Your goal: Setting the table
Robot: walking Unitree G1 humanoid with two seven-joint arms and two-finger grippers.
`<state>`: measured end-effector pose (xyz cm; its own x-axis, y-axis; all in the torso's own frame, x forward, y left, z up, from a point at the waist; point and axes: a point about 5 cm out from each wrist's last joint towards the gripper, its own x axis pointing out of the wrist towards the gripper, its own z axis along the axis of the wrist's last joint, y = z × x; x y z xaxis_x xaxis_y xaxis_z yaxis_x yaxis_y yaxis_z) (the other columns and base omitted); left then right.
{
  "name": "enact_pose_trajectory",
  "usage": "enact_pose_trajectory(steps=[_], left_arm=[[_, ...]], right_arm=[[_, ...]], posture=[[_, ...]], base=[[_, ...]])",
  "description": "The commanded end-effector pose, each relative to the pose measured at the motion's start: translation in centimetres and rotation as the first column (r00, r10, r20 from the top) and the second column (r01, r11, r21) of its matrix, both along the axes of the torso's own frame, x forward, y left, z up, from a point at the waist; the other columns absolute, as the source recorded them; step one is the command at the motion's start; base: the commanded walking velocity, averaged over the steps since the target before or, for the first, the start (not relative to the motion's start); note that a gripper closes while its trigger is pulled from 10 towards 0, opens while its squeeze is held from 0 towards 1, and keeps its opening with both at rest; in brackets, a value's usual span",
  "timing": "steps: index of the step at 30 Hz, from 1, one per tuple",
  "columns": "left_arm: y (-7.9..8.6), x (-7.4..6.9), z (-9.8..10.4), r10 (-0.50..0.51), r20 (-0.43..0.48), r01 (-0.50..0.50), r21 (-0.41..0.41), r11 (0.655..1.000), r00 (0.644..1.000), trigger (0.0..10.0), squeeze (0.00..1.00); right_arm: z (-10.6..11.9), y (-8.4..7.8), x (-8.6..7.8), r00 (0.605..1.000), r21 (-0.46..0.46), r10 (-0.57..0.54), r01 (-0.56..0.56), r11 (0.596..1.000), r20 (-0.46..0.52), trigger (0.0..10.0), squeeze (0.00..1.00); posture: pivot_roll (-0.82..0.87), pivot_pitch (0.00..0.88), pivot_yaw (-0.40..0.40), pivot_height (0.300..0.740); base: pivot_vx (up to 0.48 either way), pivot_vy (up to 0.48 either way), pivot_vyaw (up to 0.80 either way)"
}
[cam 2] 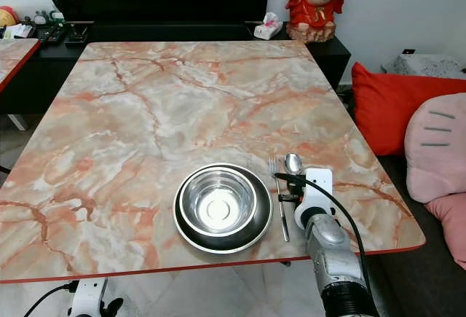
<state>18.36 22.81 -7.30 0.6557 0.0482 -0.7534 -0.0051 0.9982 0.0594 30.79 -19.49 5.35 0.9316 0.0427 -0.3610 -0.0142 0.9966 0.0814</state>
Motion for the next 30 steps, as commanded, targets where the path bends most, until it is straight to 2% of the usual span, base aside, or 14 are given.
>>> enact_pose_trajectory(steps=[1, 8, 9, 10, 11, 12, 24, 30], left_arm=[[-0.02, -0.08, -0.05, 0.005, -0.002, -0.006, -0.005, 1.000, 1.000, 10.0, 0.00], [-0.05, -0.09, -0.06, 0.004, -0.004, -0.004, -0.007, 1.000, 1.000, 10.0, 0.00], [-0.06, -0.10, -0.07, 0.005, -0.004, -0.005, -0.007, 1.000, 1.000, 10.0, 0.00], [-0.07, -0.10, -0.08, 0.005, -0.005, -0.005, -0.007, 1.000, 1.000, 10.0, 0.00], [-0.07, -0.10, -0.08, 0.005, -0.005, -0.005, -0.007, 1.000, 1.000, 10.0, 0.00], [-0.10, -0.10, -0.08, 0.004, -0.005, -0.004, -0.007, 1.000, 1.000, 10.0, 0.00], [-0.16, -0.05, -0.08, 0.002, -0.006, -0.002, -0.008, 1.000, 1.000, 10.0, 0.00], [-0.16, 0.00, -0.05, 0.000, -0.005, 0.000, -0.008, 1.000, 1.000, 10.0, 0.00]], right_arm=[[-0.36, -0.35, -0.23, 1.000, -0.004, -0.012, 0.012, 1.000, -0.018, 10.0, 0.00], [-0.37, -0.42, -0.22, 1.000, -0.006, -0.013, 0.013, 1.000, -0.022, 10.0, 0.00], [-0.38, -0.42, -0.22, 1.000, -0.006, -0.013, 0.012, 1.000, -0.023, 10.0, 0.05], [-0.39, -0.40, -0.23, 1.000, -0.006, -0.010, 0.009, 1.000, -0.025, 10.0, 0.24], [-0.39, -0.40, -0.23, 1.000, -0.006, -0.010, 0.009, 1.000, -0.025, 10.0, 0.24], [-0.41, -0.37, -0.23, 1.000, -0.005, -0.007, 0.007, 1.000, -0.027, 10.0, 0.30], [-0.54, -0.21, -0.21, 0.999, -0.006, -0.006, 0.006, 1.000, -0.034, 10.0, 0.27], [-0.54, -0.15, -0.18, 0.999, -0.001, -0.004, 0.004, 1.000, -0.033, 10.0, 0.31]], posture=[[0.05, 0.053, -0.038, 0.740], [0.05, 0.054, -0.039, 0.740], [0.05, 0.054, -0.039, 0.740], [0.05, 0.055, -0.039, 0.740], [0.05, 0.055, -0.039, 0.740], [0.06, 0.055, -0.041, 0.740], [0.06, 0.059, -0.038, 0.740], [0.06, 0.058, -0.036, 0.740]], base=[[0.000, 0.000, 0.00], [0.000, 0.000, 0.00], [0.000, 0.000, 0.00], [0.000, 0.000, 0.00], [0.000, 0.000, 0.00], [0.000, 0.000, 0.00], [0.000, 0.000, 0.00], [0.000, 0.000, 0.00]])
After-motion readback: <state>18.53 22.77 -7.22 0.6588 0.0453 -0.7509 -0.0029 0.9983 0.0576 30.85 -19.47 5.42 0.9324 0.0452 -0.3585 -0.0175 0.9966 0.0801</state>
